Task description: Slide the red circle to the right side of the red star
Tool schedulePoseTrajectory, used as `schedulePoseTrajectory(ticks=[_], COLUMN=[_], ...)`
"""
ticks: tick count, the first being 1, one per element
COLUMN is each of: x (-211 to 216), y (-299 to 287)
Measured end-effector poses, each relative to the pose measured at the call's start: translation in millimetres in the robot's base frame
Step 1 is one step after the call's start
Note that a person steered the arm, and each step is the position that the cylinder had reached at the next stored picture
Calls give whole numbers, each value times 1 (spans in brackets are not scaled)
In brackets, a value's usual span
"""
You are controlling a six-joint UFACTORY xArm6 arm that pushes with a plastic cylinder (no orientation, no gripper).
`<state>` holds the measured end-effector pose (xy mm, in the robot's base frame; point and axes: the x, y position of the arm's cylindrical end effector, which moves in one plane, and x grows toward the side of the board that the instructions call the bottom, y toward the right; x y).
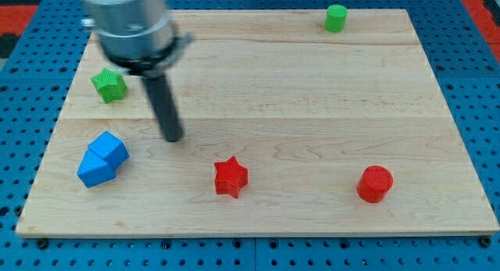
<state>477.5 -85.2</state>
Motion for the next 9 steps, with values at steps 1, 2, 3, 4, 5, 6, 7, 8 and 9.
schedulePoseTrajectory(ticks=[1, 2, 3, 4, 5, 6, 7, 8, 9], x=[4, 30, 31, 73, 87, 73, 74, 105, 106], y=[109, 203, 324, 347, 292, 240, 188, 234, 197])
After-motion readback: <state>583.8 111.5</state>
